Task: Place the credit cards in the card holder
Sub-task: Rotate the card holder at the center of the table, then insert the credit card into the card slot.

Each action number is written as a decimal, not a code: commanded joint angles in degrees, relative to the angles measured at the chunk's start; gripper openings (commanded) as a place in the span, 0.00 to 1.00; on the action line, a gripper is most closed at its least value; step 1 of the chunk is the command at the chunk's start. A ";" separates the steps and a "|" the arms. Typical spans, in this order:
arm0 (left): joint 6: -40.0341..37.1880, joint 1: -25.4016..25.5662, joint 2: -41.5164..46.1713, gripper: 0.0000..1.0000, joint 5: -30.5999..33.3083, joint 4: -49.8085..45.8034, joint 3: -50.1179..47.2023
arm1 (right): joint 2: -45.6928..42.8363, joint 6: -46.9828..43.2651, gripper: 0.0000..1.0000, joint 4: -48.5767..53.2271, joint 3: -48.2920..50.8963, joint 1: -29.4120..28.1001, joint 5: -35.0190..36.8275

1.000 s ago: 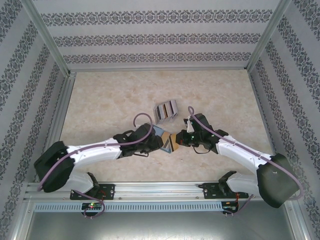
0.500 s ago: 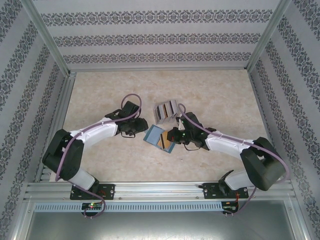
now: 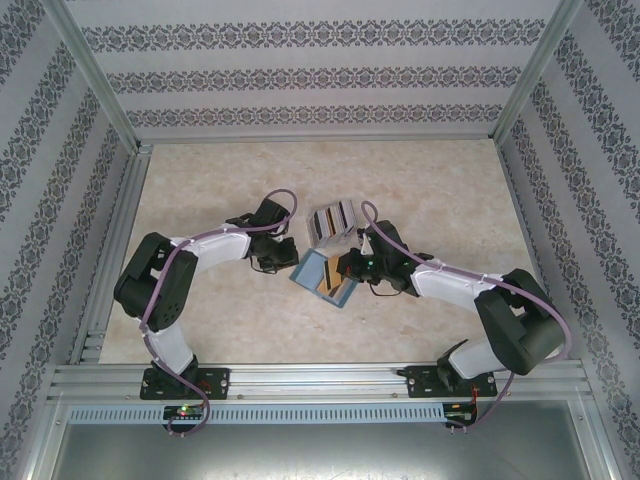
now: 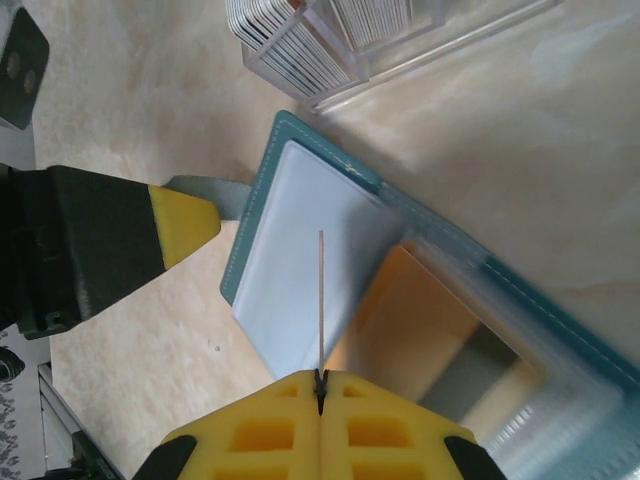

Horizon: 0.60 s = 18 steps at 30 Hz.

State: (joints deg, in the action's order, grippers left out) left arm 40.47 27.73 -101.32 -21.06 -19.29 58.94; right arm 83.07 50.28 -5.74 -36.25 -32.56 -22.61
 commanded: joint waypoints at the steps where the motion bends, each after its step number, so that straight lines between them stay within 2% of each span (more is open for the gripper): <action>1: -0.19 -0.15 1.49 0.04 -0.84 0.56 -0.69 | 1.11 1.23 0.00 -1.29 0.56 0.47 -0.98; 4: 0.86 -0.16 3.71 0.00 -0.45 0.80 -3.22 | 1.04 1.45 0.00 -0.85 0.81 0.63 -1.03; 9: 4.90 -0.13 9.35 0.00 1.01 3.76 -11.53 | -1.16 2.60 0.00 -0.50 3.58 0.83 -1.41; 14: 9.81 0.07 14.01 0.00 0.08 9.00 -19.39 | 1.24 2.99 0.00 -2.75 3.98 -0.03 -3.59; 18: 9.50 0.14 15.38 0.00 1.06 7.76 -20.67 | 3.70 3.51 0.00 -6.62 3.71 -0.32 -6.04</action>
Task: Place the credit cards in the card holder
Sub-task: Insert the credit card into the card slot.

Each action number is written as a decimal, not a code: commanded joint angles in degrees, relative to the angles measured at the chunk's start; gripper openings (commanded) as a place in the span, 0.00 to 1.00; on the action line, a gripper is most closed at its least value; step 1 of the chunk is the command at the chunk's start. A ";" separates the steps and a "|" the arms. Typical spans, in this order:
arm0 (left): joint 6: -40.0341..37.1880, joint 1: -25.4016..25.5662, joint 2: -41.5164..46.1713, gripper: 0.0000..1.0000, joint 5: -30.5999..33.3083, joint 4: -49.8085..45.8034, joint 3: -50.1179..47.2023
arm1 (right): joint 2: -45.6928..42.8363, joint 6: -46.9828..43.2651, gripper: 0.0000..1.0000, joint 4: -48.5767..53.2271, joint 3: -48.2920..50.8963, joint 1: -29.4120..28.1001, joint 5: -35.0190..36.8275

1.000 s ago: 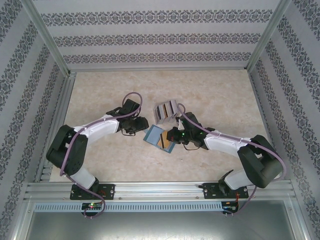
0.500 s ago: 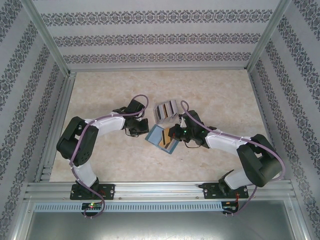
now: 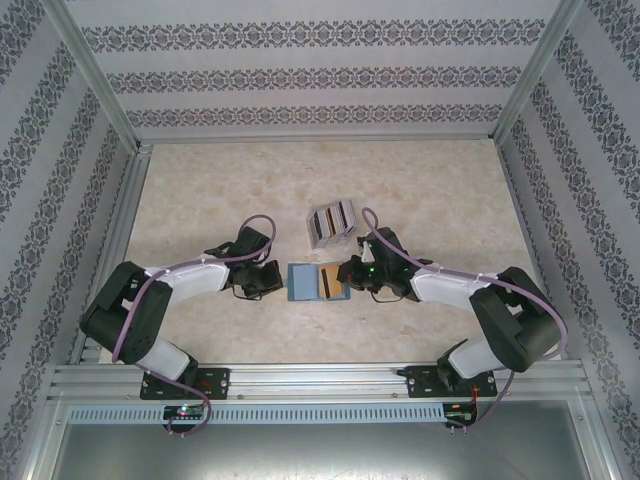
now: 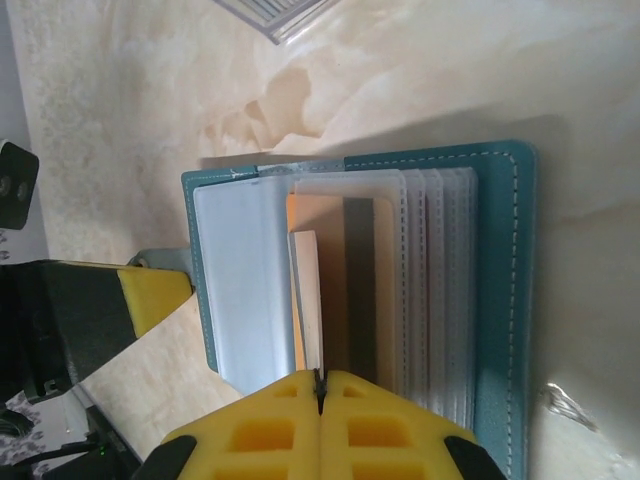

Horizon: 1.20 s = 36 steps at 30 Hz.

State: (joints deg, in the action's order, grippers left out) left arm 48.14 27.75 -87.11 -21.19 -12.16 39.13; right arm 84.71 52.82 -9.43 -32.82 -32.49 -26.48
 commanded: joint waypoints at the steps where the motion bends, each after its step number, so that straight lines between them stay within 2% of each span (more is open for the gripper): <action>1: 1.74 0.11 1.16 0.00 1.15 0.56 -0.77 | 2.68 1.08 0.00 -3.69 0.22 -0.29 -2.78; 20: 1.39 0.12 -0.72 0.00 0.71 1.40 0.30 | 11.09 0.57 0.00 -11.17 -2.37 -0.62 -7.44; 28: -0.99 0.02 0.48 0.00 3.56 -4.74 2.86 | 5.12 -0.23 0.00 -8.12 -1.71 0.21 -8.14; 32: -2.08 -0.07 2.19 0.00 7.21 -9.69 4.33 | 3.94 -0.32 0.00 -7.76 -1.70 0.68 -8.64; 36: -1.76 -0.06 2.49 0.00 6.25 -8.98 4.41 | 5.71 -0.70 0.00 -7.91 -2.76 0.65 -8.81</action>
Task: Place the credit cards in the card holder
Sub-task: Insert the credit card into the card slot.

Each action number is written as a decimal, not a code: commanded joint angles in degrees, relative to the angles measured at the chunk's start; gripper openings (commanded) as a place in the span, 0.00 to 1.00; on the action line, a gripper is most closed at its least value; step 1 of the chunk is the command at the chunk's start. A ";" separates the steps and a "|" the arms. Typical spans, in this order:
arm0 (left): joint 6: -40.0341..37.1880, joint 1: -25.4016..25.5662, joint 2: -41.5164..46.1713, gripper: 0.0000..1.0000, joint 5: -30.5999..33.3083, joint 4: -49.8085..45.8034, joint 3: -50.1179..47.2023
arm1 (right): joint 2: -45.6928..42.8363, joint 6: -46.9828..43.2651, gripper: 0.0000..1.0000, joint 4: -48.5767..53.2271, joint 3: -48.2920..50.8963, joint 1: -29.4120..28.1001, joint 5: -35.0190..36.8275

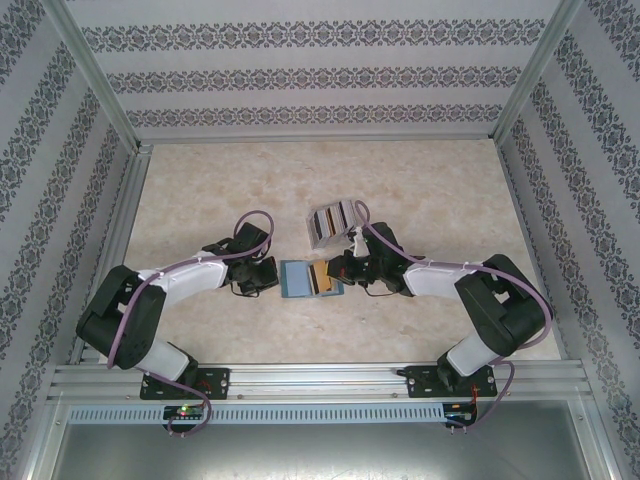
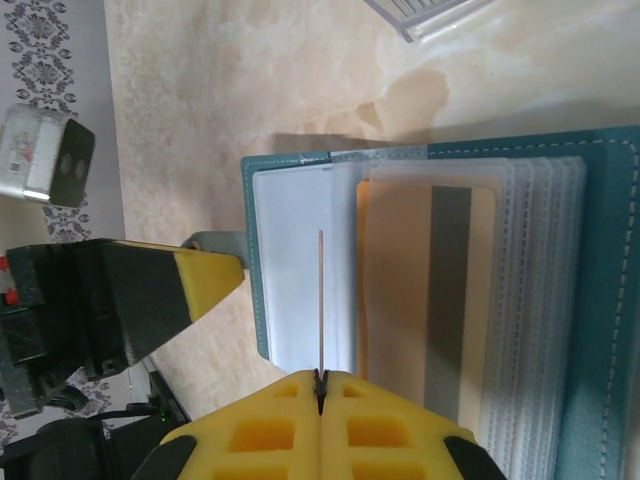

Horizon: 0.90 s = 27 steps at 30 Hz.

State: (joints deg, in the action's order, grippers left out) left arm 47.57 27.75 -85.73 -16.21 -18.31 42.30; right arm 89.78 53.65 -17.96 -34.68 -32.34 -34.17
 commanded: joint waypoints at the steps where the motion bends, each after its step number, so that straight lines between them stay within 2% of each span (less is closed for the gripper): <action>1: -1.03 -0.04 0.71 0.00 0.78 -2.59 1.25 | 1.43 -1.53 0.00 0.26 -1.13 0.42 -0.92; 14: -0.13 0.30 -0.48 0.00 -0.87 -0.46 0.72 | 6.98 -1.41 0.00 -1.47 -3.22 -0.06 -0.66; 22: 0.03 0.64 -1.46 0.00 -1.28 0.02 1.29 | 9.21 -1.55 0.00 -1.20 -5.31 -1.06 2.18; 27: 0.24 0.89 -1.52 0.00 -1.53 0.44 0.96 | 9.79 -2.44 0.00 -1.81 -5.23 -2.35 6.59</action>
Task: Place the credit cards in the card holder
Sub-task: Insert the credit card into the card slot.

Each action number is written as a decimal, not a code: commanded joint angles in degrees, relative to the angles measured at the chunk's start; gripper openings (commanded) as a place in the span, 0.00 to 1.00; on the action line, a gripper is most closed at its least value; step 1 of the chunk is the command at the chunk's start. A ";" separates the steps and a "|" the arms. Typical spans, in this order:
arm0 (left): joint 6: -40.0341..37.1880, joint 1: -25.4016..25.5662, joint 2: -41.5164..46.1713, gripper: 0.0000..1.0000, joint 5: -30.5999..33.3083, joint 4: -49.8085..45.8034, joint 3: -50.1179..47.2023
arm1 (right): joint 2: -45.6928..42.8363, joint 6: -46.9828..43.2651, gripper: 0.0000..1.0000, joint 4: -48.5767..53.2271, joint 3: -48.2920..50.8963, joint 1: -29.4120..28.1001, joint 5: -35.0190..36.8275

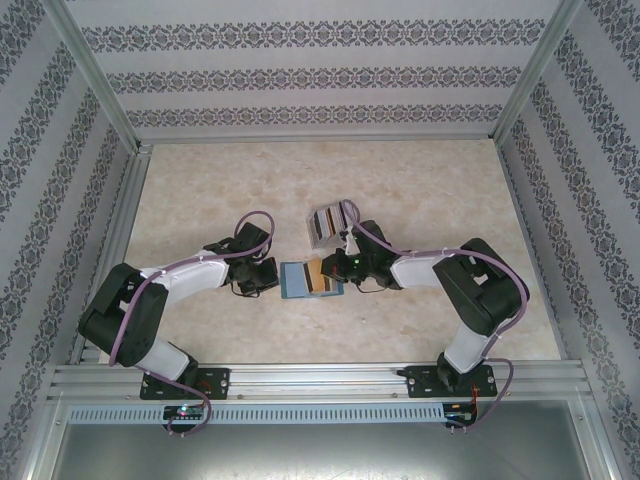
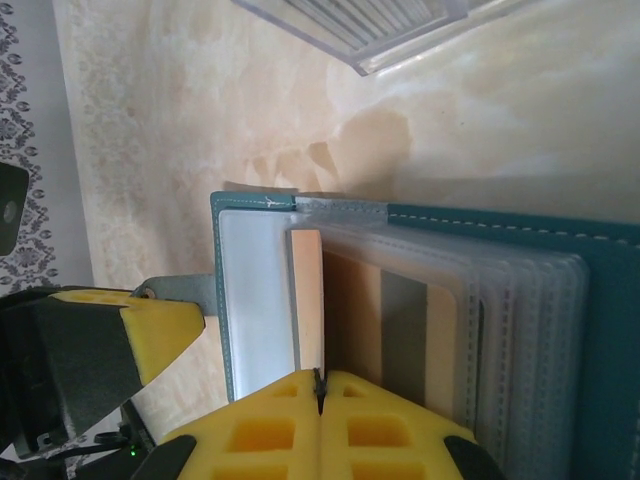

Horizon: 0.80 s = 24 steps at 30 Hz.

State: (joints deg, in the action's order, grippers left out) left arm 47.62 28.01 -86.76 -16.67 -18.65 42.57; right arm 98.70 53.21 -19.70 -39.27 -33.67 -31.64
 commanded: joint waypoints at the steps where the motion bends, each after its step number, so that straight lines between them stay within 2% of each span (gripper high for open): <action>1: 0.40 0.64 -0.46 0.00 -1.13 0.90 0.59 | 1.05 -2.13 0.00 -0.46 -0.55 -1.32 4.54; 8: 0.78 0.99 -0.22 0.00 -1.16 1.07 0.30 | -0.37 -3.17 0.00 0.45 -0.11 -4.57 9.78; 14: 1.09 1.35 -0.04 0.00 -1.13 1.43 -0.18 | -2.30 -6.18 0.00 7.66 -1.85 -8.92 19.46; 24: 1.65 1.83 0.02 0.00 -0.91 1.93 -0.55 | 0.11 -9.45 0.03 14.06 -6.87 -12.05 21.78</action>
State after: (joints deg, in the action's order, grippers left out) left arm 48.31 28.60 -86.76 -16.67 -18.28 42.57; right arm 97.03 46.63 -10.35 -44.45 -44.51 -11.64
